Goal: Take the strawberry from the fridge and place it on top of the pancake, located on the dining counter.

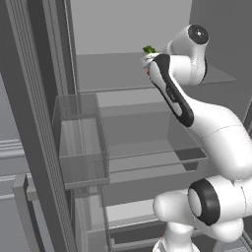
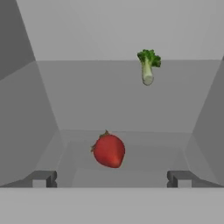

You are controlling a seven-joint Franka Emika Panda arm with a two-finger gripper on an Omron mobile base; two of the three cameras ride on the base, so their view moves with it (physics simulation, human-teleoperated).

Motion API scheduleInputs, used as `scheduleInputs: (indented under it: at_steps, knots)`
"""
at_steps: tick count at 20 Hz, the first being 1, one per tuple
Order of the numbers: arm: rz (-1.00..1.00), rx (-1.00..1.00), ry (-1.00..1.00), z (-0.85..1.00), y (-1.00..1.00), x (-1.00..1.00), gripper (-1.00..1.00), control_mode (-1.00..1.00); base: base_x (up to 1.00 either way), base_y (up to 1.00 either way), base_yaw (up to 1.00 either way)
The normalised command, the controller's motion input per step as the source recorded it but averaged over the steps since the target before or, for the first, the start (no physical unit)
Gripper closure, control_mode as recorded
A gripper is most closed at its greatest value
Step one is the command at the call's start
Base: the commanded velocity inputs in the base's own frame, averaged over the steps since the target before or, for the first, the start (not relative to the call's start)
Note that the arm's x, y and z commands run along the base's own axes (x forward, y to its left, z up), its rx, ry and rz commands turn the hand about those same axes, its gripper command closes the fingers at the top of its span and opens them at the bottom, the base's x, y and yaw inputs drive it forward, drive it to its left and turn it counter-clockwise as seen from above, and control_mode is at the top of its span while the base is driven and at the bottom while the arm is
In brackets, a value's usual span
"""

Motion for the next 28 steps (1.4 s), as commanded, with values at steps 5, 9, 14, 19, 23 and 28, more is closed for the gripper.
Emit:
scheduleInputs:
  at_steps: [5,9,14,19,23,28]
  knots:
    - [0.00,0.00,0.00,-0.14,0.00,0.53,-1.00,-1.00,0.00,0.00,0.00]
    - [0.00,0.00,0.05,0.00,0.00,0.02,-1.00,-1.00,0.00,0.00,0.00]
    - [0.00,0.00,0.04,0.00,0.00,-0.09,-1.00,-1.00,0.00,0.00,0.00]
    - [0.00,0.00,0.02,-0.01,0.00,0.01,-1.00,-1.00,0.00,0.00,0.00]
    - [0.00,0.00,0.01,-0.10,0.06,0.05,-1.00,-1.00,0.00,0.00,0.00]
    - [0.00,0.00,0.06,-0.26,0.06,0.14,-1.00,-1.00,0.00,0.00,0.00]
